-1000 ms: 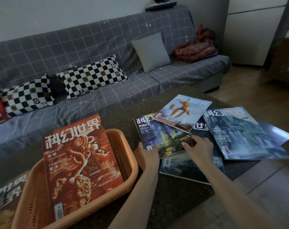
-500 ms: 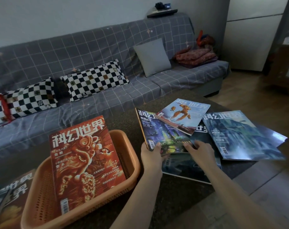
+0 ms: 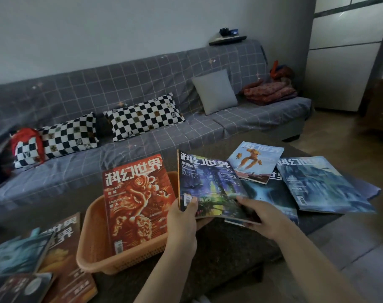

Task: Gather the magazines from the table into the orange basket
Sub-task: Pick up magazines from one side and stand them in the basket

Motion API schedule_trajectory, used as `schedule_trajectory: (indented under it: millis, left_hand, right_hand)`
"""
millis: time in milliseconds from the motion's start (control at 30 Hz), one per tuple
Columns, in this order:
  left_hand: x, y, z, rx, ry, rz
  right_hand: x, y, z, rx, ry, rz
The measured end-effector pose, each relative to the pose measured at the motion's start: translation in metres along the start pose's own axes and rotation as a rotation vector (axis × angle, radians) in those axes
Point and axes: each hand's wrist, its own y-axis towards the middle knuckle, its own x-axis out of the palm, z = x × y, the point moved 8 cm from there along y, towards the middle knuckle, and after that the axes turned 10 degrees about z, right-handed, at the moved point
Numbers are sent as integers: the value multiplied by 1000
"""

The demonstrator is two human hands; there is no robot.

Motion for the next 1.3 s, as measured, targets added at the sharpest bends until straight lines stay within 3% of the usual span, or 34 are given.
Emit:
schedule_trajectory:
  millis: [200,500,600,733,867,1033,1300]
  left_hand:
    - [-61,-2,28,119,13,36]
    - [-121,7,67,154,-69,-27]
    - [-142,23,79,223,44,7]
    - [-170,49,90,372,329,170]
    - [-182,66,82,416,510,239]
    - [-188,77,63,365,824,306]
    - [-189,72,67,417,883,336]
  right_hand:
    - [60,-28,-15,-142,109,-122]
    - [133,-45,-29,-313,-34,-258]
    - [155,-44,-31,-348,-133,-246]
    - [184,-32,-24,-384,-318,-255]
    - [198,-19,-20,-515,-597,-119]
    - [195,-8,-1,-482,-757,-2]
    - [195,-4,-2,-583,-926,111]
